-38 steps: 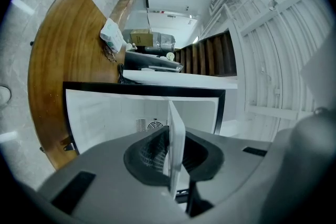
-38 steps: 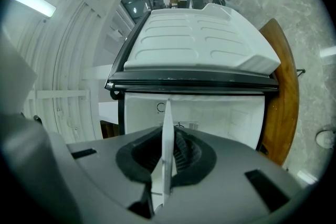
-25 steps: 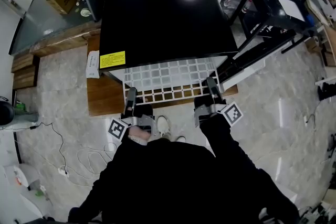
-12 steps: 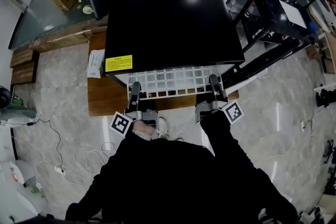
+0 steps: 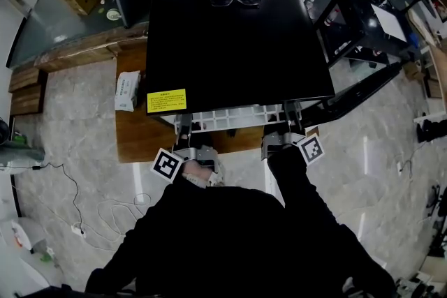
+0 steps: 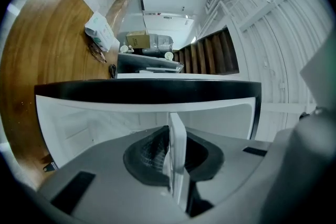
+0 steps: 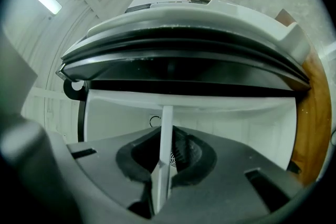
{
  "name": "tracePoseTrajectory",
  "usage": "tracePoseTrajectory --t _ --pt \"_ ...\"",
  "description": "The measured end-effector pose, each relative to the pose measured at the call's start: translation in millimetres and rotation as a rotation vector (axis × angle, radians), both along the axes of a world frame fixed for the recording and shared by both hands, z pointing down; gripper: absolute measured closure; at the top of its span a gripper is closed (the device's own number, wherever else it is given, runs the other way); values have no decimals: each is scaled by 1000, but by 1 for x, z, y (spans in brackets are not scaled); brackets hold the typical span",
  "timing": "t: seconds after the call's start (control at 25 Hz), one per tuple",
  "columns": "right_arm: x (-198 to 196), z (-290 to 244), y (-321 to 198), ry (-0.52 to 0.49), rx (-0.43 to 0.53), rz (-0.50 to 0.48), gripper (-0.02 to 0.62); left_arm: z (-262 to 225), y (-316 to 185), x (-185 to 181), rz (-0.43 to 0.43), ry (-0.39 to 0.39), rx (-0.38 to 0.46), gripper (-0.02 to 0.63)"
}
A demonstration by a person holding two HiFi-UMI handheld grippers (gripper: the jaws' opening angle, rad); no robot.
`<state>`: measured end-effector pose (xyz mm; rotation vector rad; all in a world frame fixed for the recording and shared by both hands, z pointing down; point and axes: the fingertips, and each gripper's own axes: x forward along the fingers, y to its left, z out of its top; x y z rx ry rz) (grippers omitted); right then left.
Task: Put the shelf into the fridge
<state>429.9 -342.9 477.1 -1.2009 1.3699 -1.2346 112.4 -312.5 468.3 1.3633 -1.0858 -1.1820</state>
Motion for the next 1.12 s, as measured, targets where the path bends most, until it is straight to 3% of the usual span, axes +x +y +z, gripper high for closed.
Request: tracePoseTrajectory --t 0.56,1.12 --pt "-4 -1 -27 3 17 86 565 0 -29 -3 -7 -36 -6 574" --pt "-8 -1 -52 -43 5 49 566 0 -50 -9 -180 -89 -1 574"
